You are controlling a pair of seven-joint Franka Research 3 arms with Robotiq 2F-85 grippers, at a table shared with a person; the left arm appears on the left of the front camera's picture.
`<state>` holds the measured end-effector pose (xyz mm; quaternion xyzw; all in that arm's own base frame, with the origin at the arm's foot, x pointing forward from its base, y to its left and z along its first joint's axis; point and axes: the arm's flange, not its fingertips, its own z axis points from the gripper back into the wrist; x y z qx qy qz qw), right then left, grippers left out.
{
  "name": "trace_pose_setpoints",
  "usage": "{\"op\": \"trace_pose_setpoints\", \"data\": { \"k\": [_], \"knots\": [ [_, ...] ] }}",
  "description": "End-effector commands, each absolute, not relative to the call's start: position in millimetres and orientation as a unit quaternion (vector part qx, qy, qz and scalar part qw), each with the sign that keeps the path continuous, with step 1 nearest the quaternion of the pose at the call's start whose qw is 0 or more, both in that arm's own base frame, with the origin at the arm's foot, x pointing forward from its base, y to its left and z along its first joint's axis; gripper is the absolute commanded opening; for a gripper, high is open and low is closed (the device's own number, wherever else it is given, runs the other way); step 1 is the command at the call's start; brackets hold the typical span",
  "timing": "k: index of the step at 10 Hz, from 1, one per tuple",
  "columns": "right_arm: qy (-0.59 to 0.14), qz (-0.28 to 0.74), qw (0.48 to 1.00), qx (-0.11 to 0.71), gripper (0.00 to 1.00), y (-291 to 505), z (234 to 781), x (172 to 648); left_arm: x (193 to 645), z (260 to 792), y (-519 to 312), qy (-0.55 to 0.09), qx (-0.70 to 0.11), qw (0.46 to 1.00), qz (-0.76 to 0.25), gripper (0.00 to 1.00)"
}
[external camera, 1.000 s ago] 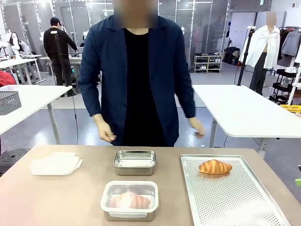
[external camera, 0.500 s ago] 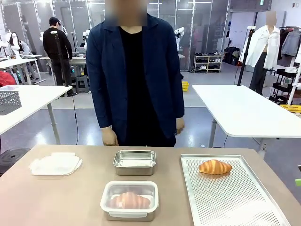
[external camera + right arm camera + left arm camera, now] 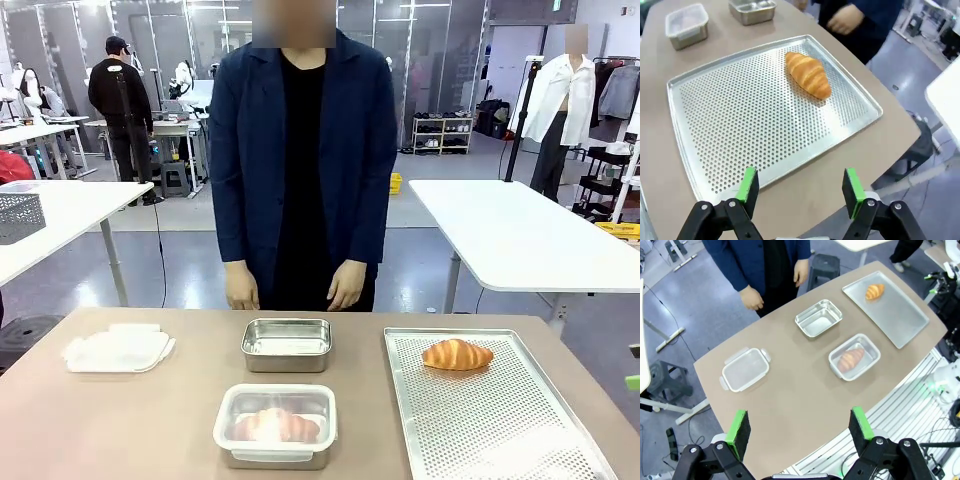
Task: Place the bread into the airtight container.
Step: Pick up a Butter Roll and place it into an empty Airtight Container.
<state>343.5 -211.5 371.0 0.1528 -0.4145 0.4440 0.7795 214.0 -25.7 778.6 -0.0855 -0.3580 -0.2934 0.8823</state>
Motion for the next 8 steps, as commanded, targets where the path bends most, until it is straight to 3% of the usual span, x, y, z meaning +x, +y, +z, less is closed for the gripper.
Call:
{"op": "trace_pose_setpoints", "data": {
  "k": [1, 4, 8],
  "knots": [
    [-0.365, 0.542, 0.748, 0.115, 0.84, -152, 428, 369, 214, 779, -25, -0.356, -0.085, 0.881, -0.301, 1.00],
    [-0.266, 0.649, 0.706, 0.098, 0.84, -44, 455, 435, 214, 779, -25, -0.356, -0.085, 0.881, -0.301, 1.00],
    [-0.182, 0.697, 0.693, 0.023, 0.84, 57, 425, 485, 214, 779, -25, -0.356, -0.085, 0.881, -0.301, 1.00]
  ]
}}
